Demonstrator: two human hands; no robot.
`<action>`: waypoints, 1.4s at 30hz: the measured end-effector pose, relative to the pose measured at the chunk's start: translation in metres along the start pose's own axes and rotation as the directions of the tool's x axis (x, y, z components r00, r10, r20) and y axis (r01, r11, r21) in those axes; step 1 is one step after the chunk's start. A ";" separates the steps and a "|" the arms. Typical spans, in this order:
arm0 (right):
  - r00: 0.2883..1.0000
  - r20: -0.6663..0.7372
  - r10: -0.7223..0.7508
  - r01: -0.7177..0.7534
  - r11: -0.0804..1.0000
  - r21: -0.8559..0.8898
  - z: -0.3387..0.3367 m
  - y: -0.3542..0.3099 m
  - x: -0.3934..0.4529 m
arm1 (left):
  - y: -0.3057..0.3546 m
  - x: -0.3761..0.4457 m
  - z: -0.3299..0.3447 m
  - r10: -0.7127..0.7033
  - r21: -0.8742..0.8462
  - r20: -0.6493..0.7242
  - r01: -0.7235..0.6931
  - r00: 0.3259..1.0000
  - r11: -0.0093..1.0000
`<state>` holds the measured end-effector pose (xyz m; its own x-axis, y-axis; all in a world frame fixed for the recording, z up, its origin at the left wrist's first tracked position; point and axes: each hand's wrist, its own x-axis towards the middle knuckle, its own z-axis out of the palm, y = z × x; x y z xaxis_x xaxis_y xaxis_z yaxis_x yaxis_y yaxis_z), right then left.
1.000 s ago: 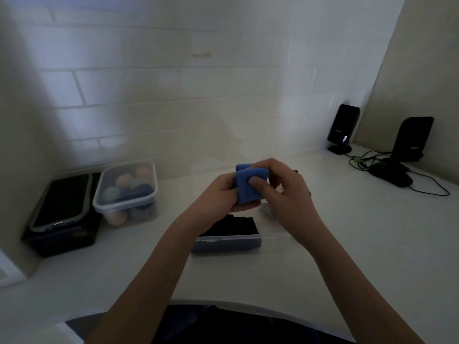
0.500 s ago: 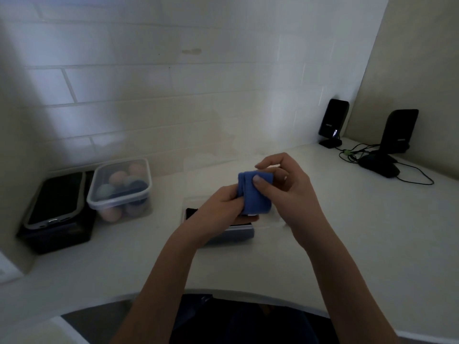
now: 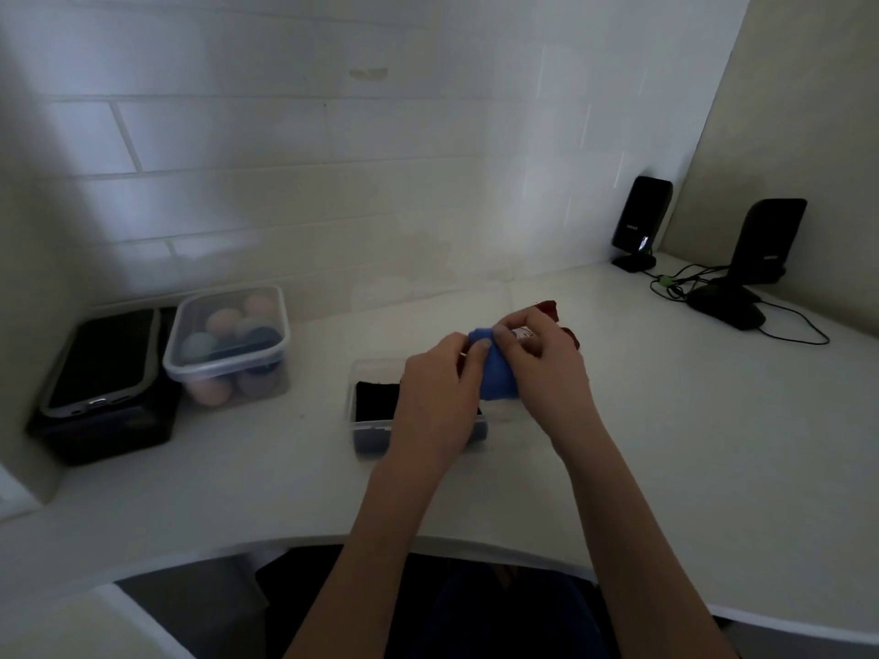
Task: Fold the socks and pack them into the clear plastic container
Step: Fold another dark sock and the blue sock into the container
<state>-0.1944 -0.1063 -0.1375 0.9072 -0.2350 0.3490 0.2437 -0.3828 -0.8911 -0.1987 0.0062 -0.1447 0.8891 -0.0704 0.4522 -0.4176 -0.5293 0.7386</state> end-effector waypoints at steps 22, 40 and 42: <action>0.957 0.170 0.235 0.001 0.584 -0.812 0.010 0.003 0.014 | -0.033 0.007 -0.013 -0.029 0.417 0.467 -0.191 0.884 0.888; 0.819 0.377 0.433 0.162 0.456 -0.875 -0.005 -0.013 0.030 | -0.019 0.010 -0.021 -0.144 0.487 0.551 -0.177 0.822 0.855; 0.834 0.386 0.394 0.216 0.411 -0.886 -0.001 -0.015 0.028 | -0.018 0.012 -0.020 -0.152 0.488 0.564 -0.179 0.812 0.854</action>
<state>-0.1732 -0.1084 -0.1138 0.9852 -0.0016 -0.1716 -0.0077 -0.9994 -0.0345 -0.1845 0.0313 -0.1425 0.8909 -0.4533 -0.0273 -0.4243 -0.8524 0.3055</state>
